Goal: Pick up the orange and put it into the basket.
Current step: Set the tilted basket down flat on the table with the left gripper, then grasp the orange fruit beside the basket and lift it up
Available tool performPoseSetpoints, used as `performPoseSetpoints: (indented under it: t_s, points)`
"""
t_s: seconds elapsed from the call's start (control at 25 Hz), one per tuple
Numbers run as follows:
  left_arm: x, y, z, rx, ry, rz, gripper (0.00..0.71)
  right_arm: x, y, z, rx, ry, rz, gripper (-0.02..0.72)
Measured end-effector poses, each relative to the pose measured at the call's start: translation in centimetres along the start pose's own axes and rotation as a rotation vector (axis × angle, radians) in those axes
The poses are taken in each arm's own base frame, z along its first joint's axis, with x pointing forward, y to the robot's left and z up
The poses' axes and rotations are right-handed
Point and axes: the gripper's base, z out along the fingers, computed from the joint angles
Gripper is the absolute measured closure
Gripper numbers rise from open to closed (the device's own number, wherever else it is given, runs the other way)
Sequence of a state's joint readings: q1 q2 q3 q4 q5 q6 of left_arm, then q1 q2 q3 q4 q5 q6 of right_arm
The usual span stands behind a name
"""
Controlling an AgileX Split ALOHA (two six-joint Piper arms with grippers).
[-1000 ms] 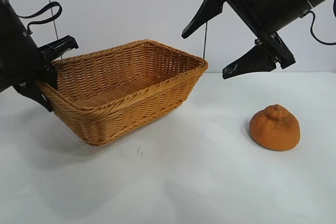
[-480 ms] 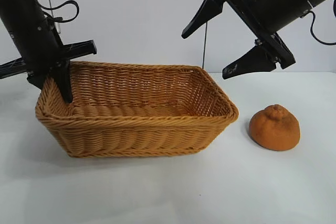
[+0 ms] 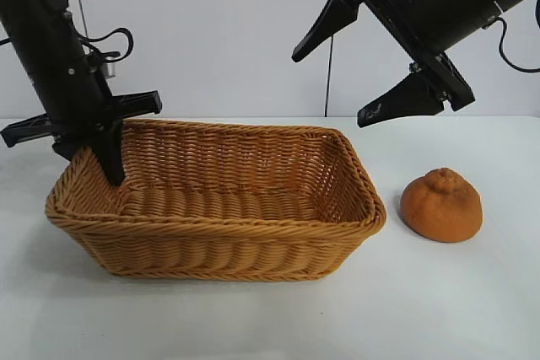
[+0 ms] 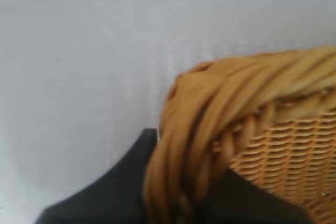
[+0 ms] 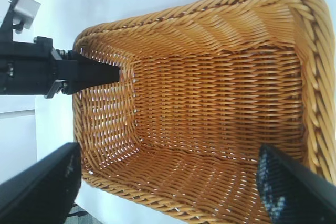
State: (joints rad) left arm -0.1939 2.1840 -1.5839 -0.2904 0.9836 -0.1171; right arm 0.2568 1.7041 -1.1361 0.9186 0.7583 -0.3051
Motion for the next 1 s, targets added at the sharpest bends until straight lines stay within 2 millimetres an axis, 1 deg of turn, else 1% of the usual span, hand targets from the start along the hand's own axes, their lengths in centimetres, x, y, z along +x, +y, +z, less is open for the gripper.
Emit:
performPoseSetpoints:
  t_s: [0.08, 0.12, 0.16, 0.2, 0.32, 0.4, 0.44, 0.52, 0.6, 0.72, 0.8, 0.92, 1.0]
  points:
    - [0.0, 0.0, 0.3, 0.003, 0.003, -0.005, 0.611, 0.0, 0.0, 0.0, 0.0, 0.0, 0.0, 0.084]
    - [0.0, 0.0, 0.3, 0.003, 0.002, -0.005, 0.593, 0.0, 0.0, 0.0, 0.0, 0.0, 0.0, 0.084]
    - [0.0, 0.0, 0.3, 0.003, 0.002, -0.005, 0.553, 0.0, 0.0, 0.0, 0.0, 0.0, 0.0, 0.084]
    - [-0.1, 0.0, 0.3, 0.004, 0.001, -0.005, 0.502, 0.0, 0.0, 0.0, 0.0, 0.0, 0.0, 0.084]
    - [0.0, 0.0, 0.3, 0.008, 0.005, -0.008, 0.254, 0.0, 0.0, 0.0, 0.0, 0.0, 0.0, 0.084]
    - [0.0, 0.0, 0.3, 0.007, 0.012, -0.008, 0.151, 0.0, 0.0, 0.0, 0.0, 0.0, 0.0, 0.084]
    - [0.1, 0.0, 0.2, 0.007, 0.015, -0.007, 0.124, 0.0, 0.0, 0.0, 0.0, 0.0, 0.0, 0.084]
    - [0.2, -0.2, -0.3, 0.01, 0.011, -0.004, 0.098, 0.0, 0.0, 0.0, 0.0, 0.0, 0.0, 0.084]
    - [0.2, -0.4, -1.5, 0.017, -0.013, 0.003, 0.087, 0.0, 0.0, 0.0, 0.0, 0.0, 0.0, 0.084]
    - [0.4, -1.0, -4.1, 0.026, -0.06, 0.028, 0.081, 0.0, 0.0, 0.0, 0.0, 0.0, 0.0, 0.084]
    - [0.7, -1.0, -6.0, 0.0, -0.095, 0.066, 0.079, 0.0, 0.0, 0.0, 0.0, 0.0, 0.0, 0.084]
    - [0.9, 0.0, -8.2, -0.056, -0.127, 0.089, 0.08, 0.0, 0.0, 0.0, 0.0, 0.0, 0.0, 0.084]
    - [0.7, 1.8, -9.3, -0.095, -0.137, 0.071, 0.08, 0.0, 0.0, 0.0, 0.0, 0.0, 0.0, 0.084]
